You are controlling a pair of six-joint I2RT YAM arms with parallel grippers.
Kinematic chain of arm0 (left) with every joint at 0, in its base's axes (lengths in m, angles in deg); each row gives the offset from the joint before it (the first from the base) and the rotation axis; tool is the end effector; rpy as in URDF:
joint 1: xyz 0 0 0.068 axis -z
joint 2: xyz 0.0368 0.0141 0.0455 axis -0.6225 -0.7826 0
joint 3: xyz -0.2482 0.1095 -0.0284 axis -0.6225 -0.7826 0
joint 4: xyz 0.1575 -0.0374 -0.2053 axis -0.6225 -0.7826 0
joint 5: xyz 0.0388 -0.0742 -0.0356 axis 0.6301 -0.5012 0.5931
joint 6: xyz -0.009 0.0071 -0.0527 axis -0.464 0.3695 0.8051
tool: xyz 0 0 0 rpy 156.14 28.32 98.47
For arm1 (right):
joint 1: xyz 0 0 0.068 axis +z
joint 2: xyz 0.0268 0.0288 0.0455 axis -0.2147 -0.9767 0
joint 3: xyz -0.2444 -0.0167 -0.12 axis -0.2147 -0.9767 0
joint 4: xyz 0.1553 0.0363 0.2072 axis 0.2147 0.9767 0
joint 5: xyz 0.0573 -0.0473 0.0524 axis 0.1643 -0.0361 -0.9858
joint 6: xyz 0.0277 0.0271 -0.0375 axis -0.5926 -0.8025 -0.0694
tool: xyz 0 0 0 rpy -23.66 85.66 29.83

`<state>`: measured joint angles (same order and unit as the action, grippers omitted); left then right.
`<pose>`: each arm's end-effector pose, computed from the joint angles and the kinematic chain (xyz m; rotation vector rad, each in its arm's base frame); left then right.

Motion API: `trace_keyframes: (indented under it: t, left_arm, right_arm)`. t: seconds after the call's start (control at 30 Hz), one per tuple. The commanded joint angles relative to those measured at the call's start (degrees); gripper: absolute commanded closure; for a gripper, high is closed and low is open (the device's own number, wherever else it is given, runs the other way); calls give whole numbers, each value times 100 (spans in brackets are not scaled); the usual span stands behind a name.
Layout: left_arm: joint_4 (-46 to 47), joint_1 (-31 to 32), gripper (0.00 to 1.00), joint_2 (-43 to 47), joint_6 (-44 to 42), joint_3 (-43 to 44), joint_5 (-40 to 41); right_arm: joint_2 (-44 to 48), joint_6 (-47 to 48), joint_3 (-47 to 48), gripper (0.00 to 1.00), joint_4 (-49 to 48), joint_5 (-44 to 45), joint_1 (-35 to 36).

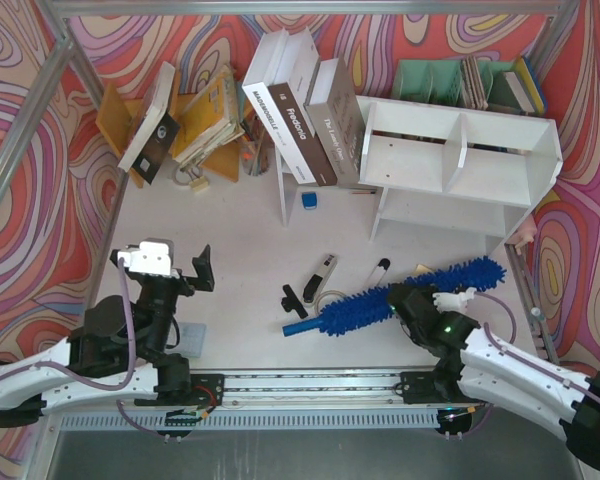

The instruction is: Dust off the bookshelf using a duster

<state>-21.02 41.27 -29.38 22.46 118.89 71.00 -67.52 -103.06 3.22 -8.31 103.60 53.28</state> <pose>0.0450 -0.0598 0.3843 0.1111 1.4838 -0.1104 0.1192 0.0743 0.1713 1.5280 1.6685 0.6772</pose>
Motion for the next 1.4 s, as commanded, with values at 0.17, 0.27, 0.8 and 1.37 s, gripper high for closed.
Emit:
trace_keyframes:
  t: [0.17,0.27,0.8,1.37]
  left_arm:
    - [122,-23,2,-35,79,-191,76]
    - [110,-17,2,-46,154,-201,106]
    - [153,-421,2,-726,1344,-334,452]
    - [2665,-4593,2,-3347,2181,-1778,-1054]
  right_arm:
    - [-619,-177,116,49,-624,155,7]
    - [-710,-257,295,31,-317,147,3]
    - [-310,1184,1247,1,1121,282,-10]
    - [-1158,9516,1243,1,-2824,542,-313]
